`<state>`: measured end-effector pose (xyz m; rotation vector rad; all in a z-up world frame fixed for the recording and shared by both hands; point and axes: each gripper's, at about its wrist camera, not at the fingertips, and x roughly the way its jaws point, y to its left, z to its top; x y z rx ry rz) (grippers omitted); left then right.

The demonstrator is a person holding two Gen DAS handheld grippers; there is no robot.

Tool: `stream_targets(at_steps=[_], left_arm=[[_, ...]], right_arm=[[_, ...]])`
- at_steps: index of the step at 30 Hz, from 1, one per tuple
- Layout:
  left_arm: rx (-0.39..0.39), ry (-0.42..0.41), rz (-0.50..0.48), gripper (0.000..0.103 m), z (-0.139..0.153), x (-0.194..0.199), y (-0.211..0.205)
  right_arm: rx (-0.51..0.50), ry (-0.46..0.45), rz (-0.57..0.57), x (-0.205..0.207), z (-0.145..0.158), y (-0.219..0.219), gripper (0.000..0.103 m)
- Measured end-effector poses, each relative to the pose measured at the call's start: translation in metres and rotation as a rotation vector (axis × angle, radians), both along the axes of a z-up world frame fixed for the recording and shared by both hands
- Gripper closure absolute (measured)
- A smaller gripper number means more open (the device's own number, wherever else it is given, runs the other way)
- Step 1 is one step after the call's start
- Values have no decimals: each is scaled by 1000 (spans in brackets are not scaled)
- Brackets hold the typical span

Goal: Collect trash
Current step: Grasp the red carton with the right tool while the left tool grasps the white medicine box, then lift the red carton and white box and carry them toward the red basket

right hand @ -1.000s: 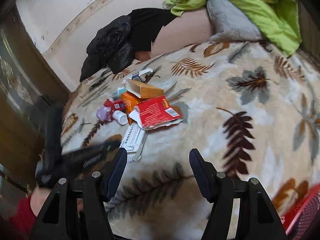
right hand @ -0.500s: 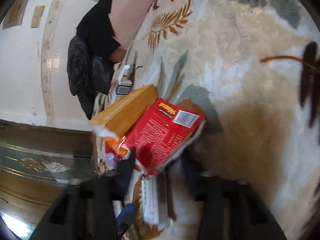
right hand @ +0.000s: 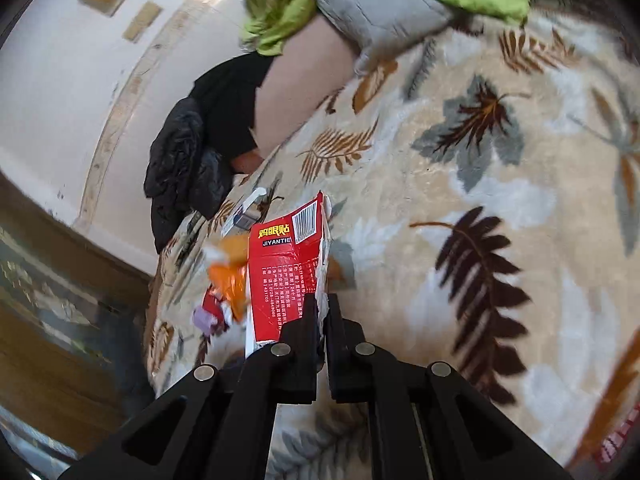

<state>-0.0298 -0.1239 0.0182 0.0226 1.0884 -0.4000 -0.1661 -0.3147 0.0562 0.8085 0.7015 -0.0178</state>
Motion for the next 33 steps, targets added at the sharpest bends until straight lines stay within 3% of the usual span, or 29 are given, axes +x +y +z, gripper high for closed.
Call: stream_targets(at_steps=[3,4,5,6,8,10,14,19,27,33], left_arm=[[34,-33,14,23,-4,2,-7],[48,-44,11,30,-5,1,-7],[82,-68,9,37,-5,-3,-8],[90,-83,3,50,-4,-6,-6],[69,-86,-12,65,-3,-11,3],[39,-88,-10,88,-1,-14,17],[-46,-63,-3,89,3,-21,44],[-80,-130,-26,89,20,-50,53],[-34,-377,8,89,52,-101,68],[-32,-388,45,89,51,-91,75]], right_arm=[[-42,-17,19,-7,5,7,98],[-59,-32,18,-9,9,9,98],[-73,-35,18,-12,9,9,98],[-78,-36,22,-14,10,10,98],[-77,-37,15,-17,10,8,98],[-67,-38,12,-17,9,7,98],[-100,-54,20,-19,15,12,98],[-174,-70,32,-25,26,23,98],[-321,-96,98,-29,39,58,98],[-429,-90,156,-20,35,79,98]])
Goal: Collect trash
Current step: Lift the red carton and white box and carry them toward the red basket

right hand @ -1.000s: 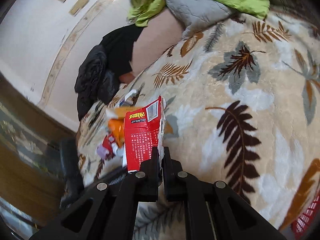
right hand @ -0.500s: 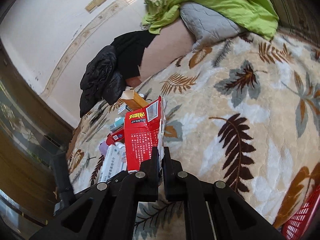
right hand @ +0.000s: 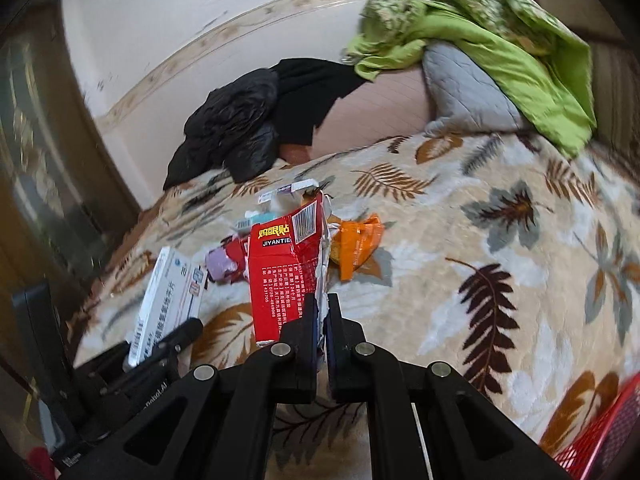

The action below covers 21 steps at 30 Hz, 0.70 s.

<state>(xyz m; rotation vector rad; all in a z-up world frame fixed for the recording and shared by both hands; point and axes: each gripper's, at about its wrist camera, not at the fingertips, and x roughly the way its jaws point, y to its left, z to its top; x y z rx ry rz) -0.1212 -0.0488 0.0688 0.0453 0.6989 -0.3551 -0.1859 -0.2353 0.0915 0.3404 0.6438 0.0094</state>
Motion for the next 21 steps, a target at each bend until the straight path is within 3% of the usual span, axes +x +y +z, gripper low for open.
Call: stream_targets(at_steps=[11,21], left_arm=[[-10,30,10,89,-8,7,2],[32,12,0,89,-9,6,-4]], right_arm=[[-138,19,16,12,-4,18,99],[-112,15,0,15,-5,15,99]])
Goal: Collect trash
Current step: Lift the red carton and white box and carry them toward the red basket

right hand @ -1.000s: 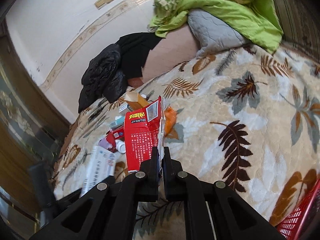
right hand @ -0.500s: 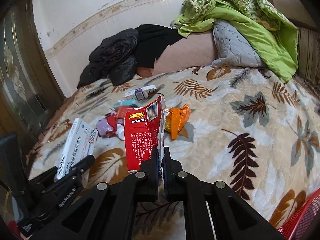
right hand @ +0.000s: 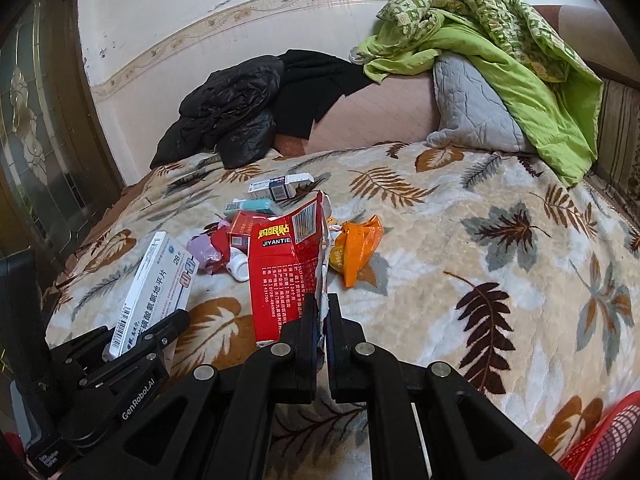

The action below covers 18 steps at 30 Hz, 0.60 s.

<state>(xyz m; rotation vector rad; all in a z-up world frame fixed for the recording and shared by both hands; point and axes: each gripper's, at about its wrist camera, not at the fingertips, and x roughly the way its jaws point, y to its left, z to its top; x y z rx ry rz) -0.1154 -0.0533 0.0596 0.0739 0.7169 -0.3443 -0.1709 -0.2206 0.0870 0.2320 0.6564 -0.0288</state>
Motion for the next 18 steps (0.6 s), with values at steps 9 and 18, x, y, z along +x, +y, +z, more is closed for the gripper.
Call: stream_targets(at_steps=[9,18], left_arm=[[24,0,0,89,-1,1,-2],[35,-16,-3,89,1,-1,-5]], right_arm=[[14,1,0,-1,0,-3,99],[4,-3,-9,-5,2,-5,98]])
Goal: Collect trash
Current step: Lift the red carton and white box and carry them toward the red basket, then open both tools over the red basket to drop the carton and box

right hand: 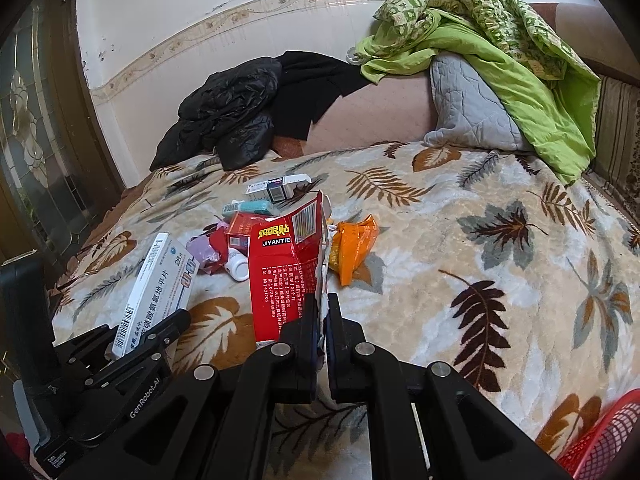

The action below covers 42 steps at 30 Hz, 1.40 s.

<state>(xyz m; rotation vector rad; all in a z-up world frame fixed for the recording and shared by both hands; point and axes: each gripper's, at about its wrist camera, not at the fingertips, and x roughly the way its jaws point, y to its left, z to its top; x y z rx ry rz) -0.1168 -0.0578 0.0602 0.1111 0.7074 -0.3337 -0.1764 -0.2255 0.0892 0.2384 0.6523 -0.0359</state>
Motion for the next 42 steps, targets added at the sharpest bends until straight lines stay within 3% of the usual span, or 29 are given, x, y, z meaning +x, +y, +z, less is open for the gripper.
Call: stream_targets(at_steps=[15,22,28,34,42], left_arm=[[-5,-3,-12,89,3,-1,0],[-24,-2,-78,89,4,-6,-9],[-20,-26,-198,89,9,-26,-25],[-27,-22,-347,89,21,-51,-54],[-82,28,-637,89,53,-95,-130]], right_arm=[[7,5,-11,-2,1,-3,98],[47,3,-19,-3,0,-7,98],[138,-2,-56,-31,9,-29,98],[188,2,-129,-91,16,-68,98],[185,27,-393,-198,16,-151,98]])
